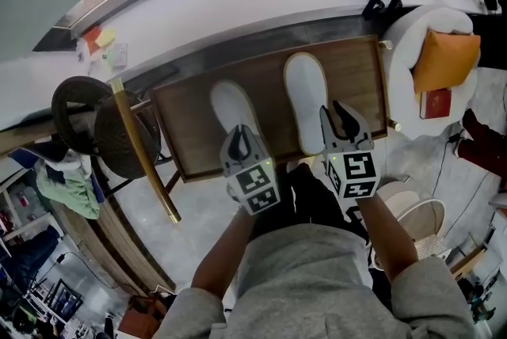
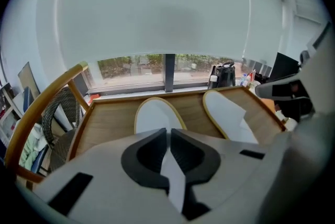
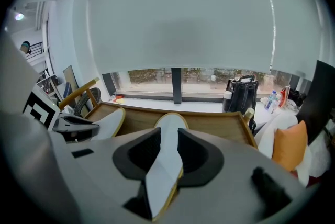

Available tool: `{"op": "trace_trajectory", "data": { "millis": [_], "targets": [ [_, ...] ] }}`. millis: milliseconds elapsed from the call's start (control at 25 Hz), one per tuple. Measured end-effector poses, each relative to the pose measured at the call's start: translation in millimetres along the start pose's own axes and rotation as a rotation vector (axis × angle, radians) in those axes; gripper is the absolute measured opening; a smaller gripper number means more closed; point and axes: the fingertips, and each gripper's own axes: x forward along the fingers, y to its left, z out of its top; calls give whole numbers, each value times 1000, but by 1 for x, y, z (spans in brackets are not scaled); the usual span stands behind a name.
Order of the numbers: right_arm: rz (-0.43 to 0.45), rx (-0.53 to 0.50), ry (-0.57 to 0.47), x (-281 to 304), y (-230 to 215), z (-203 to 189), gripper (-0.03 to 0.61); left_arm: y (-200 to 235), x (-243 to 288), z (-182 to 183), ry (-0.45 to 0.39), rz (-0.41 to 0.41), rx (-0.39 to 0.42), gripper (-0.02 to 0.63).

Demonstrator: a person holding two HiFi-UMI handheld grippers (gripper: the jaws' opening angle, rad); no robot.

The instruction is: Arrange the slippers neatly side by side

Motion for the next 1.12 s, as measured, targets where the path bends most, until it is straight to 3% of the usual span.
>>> {"op": "trace_trajectory", "data": {
  "millis": [320,760,1120],
  "targets": [
    [-26,20,12,-5,-13,-13,106,-34,12,3,-5,-81,62,34],
    [-50,34,31,-9,-27,-23,103,-62,29,7,-3,-133,101,34],
    [-59,52,38,-7,-31,-29,101,-79,37,13,-22,-181,189,34]
  ]
}}
